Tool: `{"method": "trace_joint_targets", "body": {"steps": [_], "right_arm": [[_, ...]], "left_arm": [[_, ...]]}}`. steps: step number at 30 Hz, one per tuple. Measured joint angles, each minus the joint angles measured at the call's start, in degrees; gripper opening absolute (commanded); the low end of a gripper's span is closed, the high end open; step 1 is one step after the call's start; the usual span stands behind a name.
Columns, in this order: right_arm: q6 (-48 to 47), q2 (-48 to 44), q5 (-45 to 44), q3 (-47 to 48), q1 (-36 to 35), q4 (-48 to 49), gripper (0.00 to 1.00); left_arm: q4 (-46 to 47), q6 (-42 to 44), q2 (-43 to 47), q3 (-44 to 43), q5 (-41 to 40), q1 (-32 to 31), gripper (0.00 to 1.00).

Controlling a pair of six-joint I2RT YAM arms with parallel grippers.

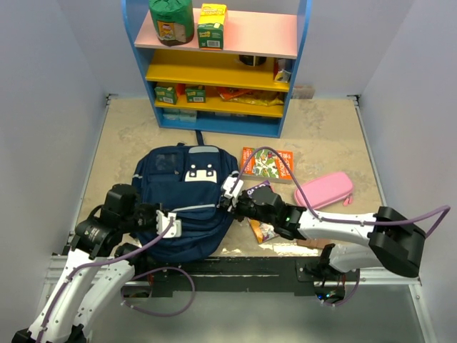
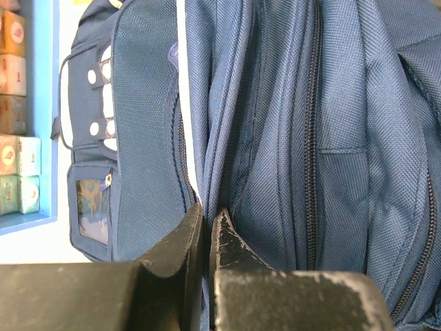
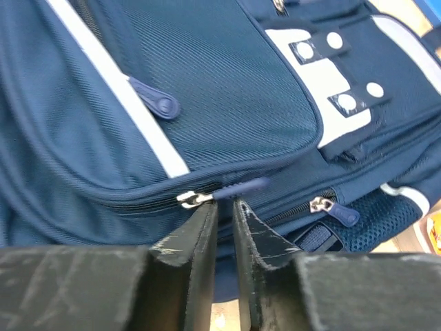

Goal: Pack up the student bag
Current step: Unzip the student bag at the center of the board.

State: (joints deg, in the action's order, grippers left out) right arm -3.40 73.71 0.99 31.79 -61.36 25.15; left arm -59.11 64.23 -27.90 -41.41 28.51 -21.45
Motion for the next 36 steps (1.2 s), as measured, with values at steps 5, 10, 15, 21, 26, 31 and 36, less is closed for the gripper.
{"method": "trace_joint_targets", "body": {"steps": [5,10,15,21,26,31,36], "right_arm": [[-0.09,-2.21,0.20,-0.02,-1.03,-0.85,0.01],[-0.04,-3.91,-0.07,-0.52,-2.10,-1.90,0.00],[1.01,-7.06,-0.68,-2.82,-3.37,-1.97,0.33],[3.15,-8.61,-6.97,-3.26,-3.87,-2.36,0.50],[0.96,-8.02,-9.11,-3.21,-3.82,-2.45,0.53],[-4.13,-2.19,-6.82,-0.85,-3.82,-2.49,0.55],[-8.50,0.17,-3.61,-0.48,-3.82,0.02,0.56]], "left_arm": [[0.42,-0.81,-0.07,0.00,-0.04,0.00,0.00],[0.83,-1.99,-0.76,0.00,-0.13,0.00,0.00],[1.25,-2.12,-0.87,0.02,-0.09,0.00,0.00],[1.14,-2.08,-0.87,0.02,-0.09,0.00,0.00],[0.48,-1.57,-0.92,-0.13,-0.09,0.00,0.00],[-1.99,-0.57,-1.29,-2.12,-0.26,0.00,0.00],[-4.37,-0.02,-1.36,-3.50,-0.76,0.00,0.00]]}}
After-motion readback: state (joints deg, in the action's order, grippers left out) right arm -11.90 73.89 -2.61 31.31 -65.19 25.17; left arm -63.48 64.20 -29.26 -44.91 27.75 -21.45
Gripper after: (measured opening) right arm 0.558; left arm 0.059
